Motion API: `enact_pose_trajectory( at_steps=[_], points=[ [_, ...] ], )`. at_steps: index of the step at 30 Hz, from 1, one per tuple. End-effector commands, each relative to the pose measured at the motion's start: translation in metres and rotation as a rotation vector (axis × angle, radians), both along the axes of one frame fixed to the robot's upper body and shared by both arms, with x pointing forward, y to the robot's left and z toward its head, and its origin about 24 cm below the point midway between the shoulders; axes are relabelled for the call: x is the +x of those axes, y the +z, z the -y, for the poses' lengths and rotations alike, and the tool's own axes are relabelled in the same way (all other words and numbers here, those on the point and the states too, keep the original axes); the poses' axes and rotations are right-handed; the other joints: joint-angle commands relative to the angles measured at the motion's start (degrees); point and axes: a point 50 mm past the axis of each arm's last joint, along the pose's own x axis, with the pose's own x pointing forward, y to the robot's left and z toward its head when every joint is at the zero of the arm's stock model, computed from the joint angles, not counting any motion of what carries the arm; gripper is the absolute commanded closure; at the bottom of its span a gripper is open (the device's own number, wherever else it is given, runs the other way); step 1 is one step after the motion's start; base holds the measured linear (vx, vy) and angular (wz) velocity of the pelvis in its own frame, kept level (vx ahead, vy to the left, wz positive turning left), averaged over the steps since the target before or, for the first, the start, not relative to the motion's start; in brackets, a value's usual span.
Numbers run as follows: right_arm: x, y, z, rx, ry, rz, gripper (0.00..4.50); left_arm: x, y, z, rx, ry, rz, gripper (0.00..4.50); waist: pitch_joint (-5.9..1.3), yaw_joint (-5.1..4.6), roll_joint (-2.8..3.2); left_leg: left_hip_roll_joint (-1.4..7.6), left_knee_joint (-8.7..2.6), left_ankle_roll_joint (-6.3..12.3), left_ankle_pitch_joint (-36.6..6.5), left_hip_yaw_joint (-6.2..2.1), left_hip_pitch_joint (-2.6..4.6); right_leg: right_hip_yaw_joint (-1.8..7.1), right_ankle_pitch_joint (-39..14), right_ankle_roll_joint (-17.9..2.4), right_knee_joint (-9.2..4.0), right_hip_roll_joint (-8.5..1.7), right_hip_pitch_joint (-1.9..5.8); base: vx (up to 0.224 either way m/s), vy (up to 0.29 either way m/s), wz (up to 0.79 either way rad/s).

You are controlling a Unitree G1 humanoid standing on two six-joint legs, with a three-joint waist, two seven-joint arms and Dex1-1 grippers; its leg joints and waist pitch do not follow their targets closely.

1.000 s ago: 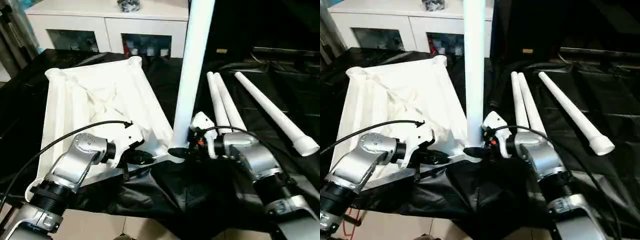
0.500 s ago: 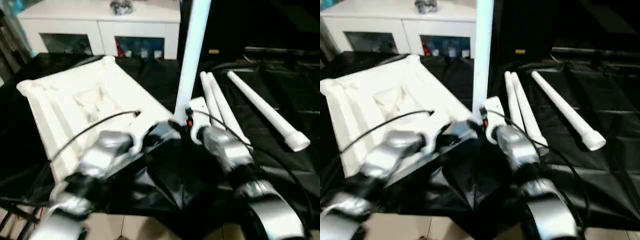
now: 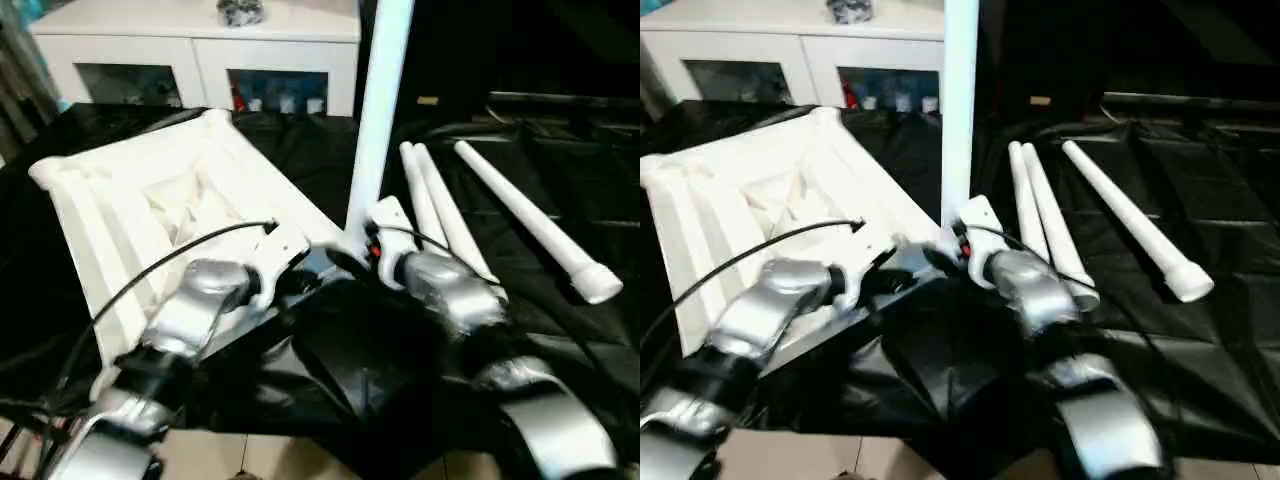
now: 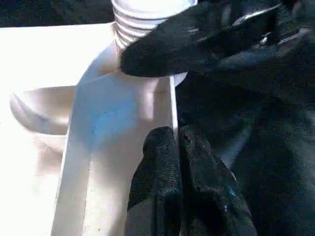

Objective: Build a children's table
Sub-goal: Rotate leg to tighten

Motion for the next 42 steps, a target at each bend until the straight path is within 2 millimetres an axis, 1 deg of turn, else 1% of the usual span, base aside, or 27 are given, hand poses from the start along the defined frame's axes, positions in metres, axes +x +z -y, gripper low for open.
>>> enact_pose_trajectory(
  at_steps=[1,3,5,6,7,8,9,10,13,14,15,19,20,22,24,29,30,32,33,34,35,36,37,38,39,40,42],
  points=[
    [-0.007,0.002,-0.008,0.014,0.127,-0.016,0.57,-0.012,0.005,0.023,-0.062,-0.193,-0.005,4.5,-3.45,0.3,0.08,3.16,-3.63,3.44,-8.9,-0.89,0.68,2.65,-2.7,-14.7,-3.72,-4.78,2.69,0.0,0.0,0.0],
    [-0.012,0.005,-0.002,0.018,0.197,-0.014,0.57,-0.014,0.006,0.019,-0.065,-0.224,-0.011,4.5,-3.43,0.52,0.07,3.2,-3.67,3.44,-8.9,-0.85,0.73,2.65,-2.8,-14.9,-3.69,-4.78,2.62,0.0,0.0,0.0],
    [-0.019,0.008,0.004,0.013,0.294,-0.008,0.57,-0.017,0.008,0.015,-0.067,-0.258,-0.028,4.5,-3.38,1.11,0.07,3.4,-3.68,3.54,-8.7,-0.81,0.79,2.67,-3.1,-14.7,-3.65,-4.76,2.56,0.0,0.0,0.0],
    [-0.019,0.008,0.004,0.013,0.297,-0.008,0.57,-0.017,0.008,0.015,-0.066,-0.259,-0.029,4.5,-3.41,1.27,0.13,3.42,-3.68,3.57,-8.7,-0.78,0.87,2.64,-3.0,-14.6,-3.64,-4.74,2.49,0.0,0.0,0.0],
    [-0.022,0.011,0.01,0.019,0.338,-0.013,0.57,-0.018,0.008,0.011,-0.056,-0.289,-0.037,4.5,-3.42,1.38,0.39,3.32,-3.64,3.55,-8.6,-0.76,0.89,2.62,-2.5,-14.7,-3.7,-4.63,2.46,0.0,0.0,0.0],
    [-0.023,0.012,0.012,0.024,0.35,-0.016,0.57,-0.019,0.008,0.009,-0.052,-0.298,-0.04,4.5,-3.5,1.48,0.28,3.3,-3.57,3.56,-8.4,-0.77,0.86,2.63,-2.2,-14.8,-3.58,-4.67,2.59,0.0,0.0,0.0],
    [-0.024,0.014,0.014,0.024,0.366,-0.02,0.57,-0.019,0.008,0.007,-0.046,-0.308,-0.041,4.5,-3.45,1.5,0.43,3.34,-3.64,3.51,-8.6,-0.79,0.8,2.57,-2.3,-14.9,-3.55,-4.63,2.5,0.0,0.0,0.0],
    [-0.027,0.016,0.017,0.026,0.4,-0.027,0.57,-0.022,0.008,0.005,-0.046,-0.337,-0.059,4.5,-3.42,1.55,0.31,3.32,-3.65,3.4,-9.0,-0.81,0.8,2.55,-2.8,-14.9,-3.63,-4.65,2.57,0.0,0.0,0.0],
    [-0.029,0.018,0.019,0.026,0.427,-0.037,0.57,-0.023,0.009,0.002,-0.042,-0.356,-0.07,4.5,-3.43,1.6,0.37,3.33,-3.68,3.27,-9.0,-0.83,0.8,2.56,-3.1,-15.0,-3.59,-4.67,2.52,0.0,0.0,0.0],
    [-0.03,0.018,0.02,0.026,0.437,-0.041,0.73,-0.024,0.009,0.002,-0.041,-0.363,-0.072,4.5,-3.47,1.62,0.35,3.31,-3.63,3.18,-8.8,-0.84,0.77,2.56,-3.1,-15.1,-3.58,-4.72,2.55,0.0,0.0,0.0],
    [-0.03,0.018,0.02,0.026,0.437,-0.041,0.73,-0.024,0.009,0.002,-0.041,-0.363,-0.072,4.5,-3.46,1.65,0.35,3.29,-3.62,3.17,-8.7,-0.84,0.76,2.57,-3.1,-15.1,-3.63,-4.74,2.55,0.0,0.0,0.0],
    [-0.035,0.018,0.02,0.017,0.473,-0.068,1.09,-0.027,0.01,-0.001,-0.044,-0.4,-0.104,4.5,-3.53,1.7,0.31,3.3,-3.62,3.13,-8.3,-0.88,0.77,2.55,-2.8,-15.0,-3.51,-4.69,2.6,0.0,0.0,0.0],
    [-0.037,0.017,0.02,0.013,0.482,-0.075,1.27,-0.028,0.01,-0.002,-0.043,-0.404,-0.108,4.5,-3.46,1.66,0.31,3.26,-3.6,3.24,-8.2,-0.83,0.75,2.54,-2.7,-15.0,-3.6,-4.63,2.53,0.0,0.0,0.0],
    [-0.038,0.016,0.019,0.01,0.489,-0.081,1.32,-0.028,0.009,-0.002,-0.043,-0.405,-0.111,4.5,-3.47,1.72,0.38,3.27,-3.61,3.11,-8.3,-0.84,0.83,2.53,-3.2,-14.9,-3.62,-4.66,2.48,0.0,0.0,0.0],
    [-0.039,0.015,0.019,0.009,0.491,-0.085,1.54,-0.028,0.009,-0.002,-0.043,-0.404,-0.111,4.5,-3.45,1.77,0.43,3.33,-3.66,2.8,-8.8,-0.86,0.88,2.56,-3.7,-15.0,-3.65,-4.7,2.45,0.0,0.0,0.0],
    [-0.037,0.005,0.013,-0.005,0.4,-0.083,1.76,-0.021,0.008,0.003,-0.049,-0.334,-0.075,4.5,-3.26,1.56,0.33,3.21,-3.83,1.68,-10.2,-0.9,0.9,2.67,-5.9,-14.6,-3.88,-4.72,2.34,0.0,0.0,0.0],
    [-0.036,0.003,0.012,-0.007,0.378,-0.081,1.78,-0.019,0.008,0.004,-0.048,-0.321,-0.064,4.5,-3.29,1.56,0.28,3.16,-3.82,1.54,-10.4,-0.93,0.9,2.66,-6.4,-14.4,-3.94,-4.76,2.43,0.0,0.0,0.0],
    [-0.029,-0.004,0.009,-0.024,0.266,-0.087,1.78,-0.013,0.007,0.009,-0.05,-0.257,-0.044,4.5,-3.14,1.22,0.28,3.08,-3.91,0.97,-11.2,-0.92,0.93,2.69,-8.1,-14.1,-4.15,-4.73,2.29,0.0,0.0,0.0],
    [-0.022,-0.01,0.005,-0.029,0.14,-0.086,1.78,-0.007,0.007,0.014,-0.047,-0.187,-0.03,4.5,-3.08,0.97,0.26,3.0,-4.0,0.48,-11.9,-1.02,0.94,2.7,-9.8,-13.8,-4.26,-4.76,2.35,0.0,0.0,0.0],
    [-0.02,-0.012,0.004,-0.028,0.102,-0.088,1.8,-0.005,0.006,0.016,-0.045,-0.165,-0.026,4.5,-2.9,0.61,0.35,2.94,-4.06,-0.35,-13.7,-1.01,1.24,2.76,-12.9,-13.5,-4.62,-4.82,1.99,0.0,0.0,0.0],
    [-0.018,-0.013,0.001,-0.024,0.063,-0.091,1.8,-0.001,0.006,0.018,-0.041,-0.13,-0.02,4.5,-2.88,0.43,0.28,2.86,-4.12,-1.03,-14.6,-1.14,1.23,2.76,-15.4,-12.8,-4.74,-4.91,2.11,0.0,0.0,0.0],
    [-0.017,-0.014,0.0,-0.022,0.042,-0.094,1.8,0.001,0.006,0.02,-0.038,-0.109,-0.016,4.5,-2.87,0.43,0.27,2.89,-4.18,-1.15,-14.9,-1.26,1.21,2.74,-16.2,-12.5,-4.83,-4.96,2.15,0.0,0.0,0.0],
    [-0.016,-0.015,-0.002,-0.023,0.031,-0.097,1.8,0.002,0.006,0.021,-0.04,-0.09,-0.016,4.5,-2.99,0.35,0.25,2.92,-4.13,-1.0,-14.9,-1.23,1.23,2.83,-16.3,-12.0,-4.94,-4.98,2.1,0.0,0.0,0.0],
    [-0.012,-0.018,-0.008,-0.025,-0.037,-0.114,1.8,0.009,0.006,0.026,-0.051,-0.006,-0.017,4.5,-3.04,0.32,0.29,2.95,-4.12,-0.84,-14.7,-1.26,1.19,2.85,-15.5,-12.0,-4.86,-4.92,2.11,0.0,0.0,0.0],
    [-0.01,-0.019,-0.01,-0.026,-0.079,-0.128,1.81,0.012,0.006,0.028,-0.052,0.03,-0.015,4.5,-3.01,0.05,0.35,2.82,-4.05,-0.79,-13.9,-1.11,1.18,2.88,-13.8,-12.5,-4.77,-4.73,1.95,0.0,0.0,0.0],
    [-0.01,-0.019,-0.01,-0.026,-0.084,-0.129,1.81,0.012,0.006,0.028,-0.052,0.033,-0.015,4.5,-3.13,0.02,0.29,2.85,-4.04,-0.8,-13.4,-1.17,1.12,2.82,-12.9,-12.8,-4.61,-4.75,2.12,0.0,0.0,0.0],
    [-0.004,-0.022,-0.016,-0.05,-0.194,-0.132,1.81,0.018,0.006,0.036,-0.048,0.11,-0.004,4.5,-3.14,0.01,0.39,2.8,-3.94,-0.33,-13.0,-1.13,1.04,2.85,-12.7,-12.8,-4.72,-4.88,2.1,0.0,0.0,0.0]
  ],
)
